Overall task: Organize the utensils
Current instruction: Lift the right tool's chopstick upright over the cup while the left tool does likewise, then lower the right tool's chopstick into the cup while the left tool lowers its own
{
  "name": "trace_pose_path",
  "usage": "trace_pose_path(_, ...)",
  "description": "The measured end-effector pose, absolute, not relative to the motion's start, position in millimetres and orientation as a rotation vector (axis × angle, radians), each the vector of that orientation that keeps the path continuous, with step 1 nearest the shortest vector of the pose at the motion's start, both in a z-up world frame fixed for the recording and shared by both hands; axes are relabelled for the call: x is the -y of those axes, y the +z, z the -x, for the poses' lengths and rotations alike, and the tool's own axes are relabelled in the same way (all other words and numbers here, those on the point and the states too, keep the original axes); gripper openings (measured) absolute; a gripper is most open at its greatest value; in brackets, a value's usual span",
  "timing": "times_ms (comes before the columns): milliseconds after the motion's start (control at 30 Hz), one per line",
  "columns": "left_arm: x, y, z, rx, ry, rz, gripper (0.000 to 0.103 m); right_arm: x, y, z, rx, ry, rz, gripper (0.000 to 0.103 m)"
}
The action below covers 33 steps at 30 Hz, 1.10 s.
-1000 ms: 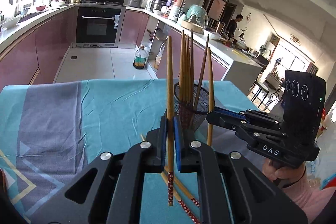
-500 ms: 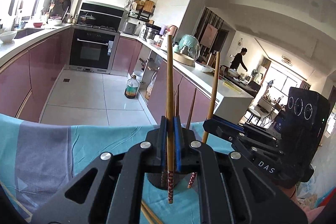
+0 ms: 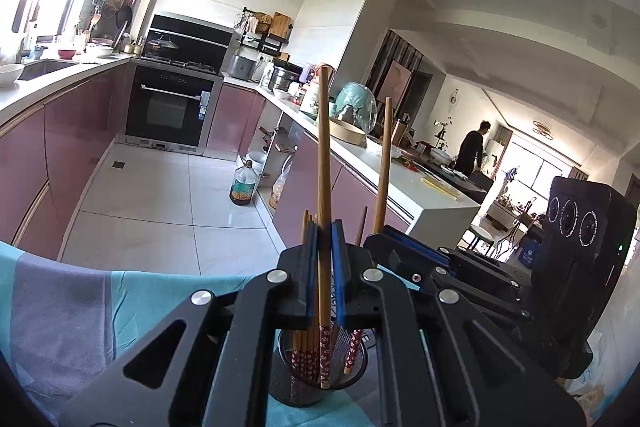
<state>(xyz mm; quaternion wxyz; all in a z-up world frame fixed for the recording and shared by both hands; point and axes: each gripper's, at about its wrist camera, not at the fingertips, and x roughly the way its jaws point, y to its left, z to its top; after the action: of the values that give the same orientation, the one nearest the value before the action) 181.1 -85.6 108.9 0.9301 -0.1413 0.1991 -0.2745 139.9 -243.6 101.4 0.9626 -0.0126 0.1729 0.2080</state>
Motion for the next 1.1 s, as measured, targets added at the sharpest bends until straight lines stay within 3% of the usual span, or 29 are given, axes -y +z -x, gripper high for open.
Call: trace_pose_path(1100, 121, 76, -199, -0.571, -0.562, 0.134, 0.009, 250, 44, -159, -0.553, 0.411, -0.017, 0.009)
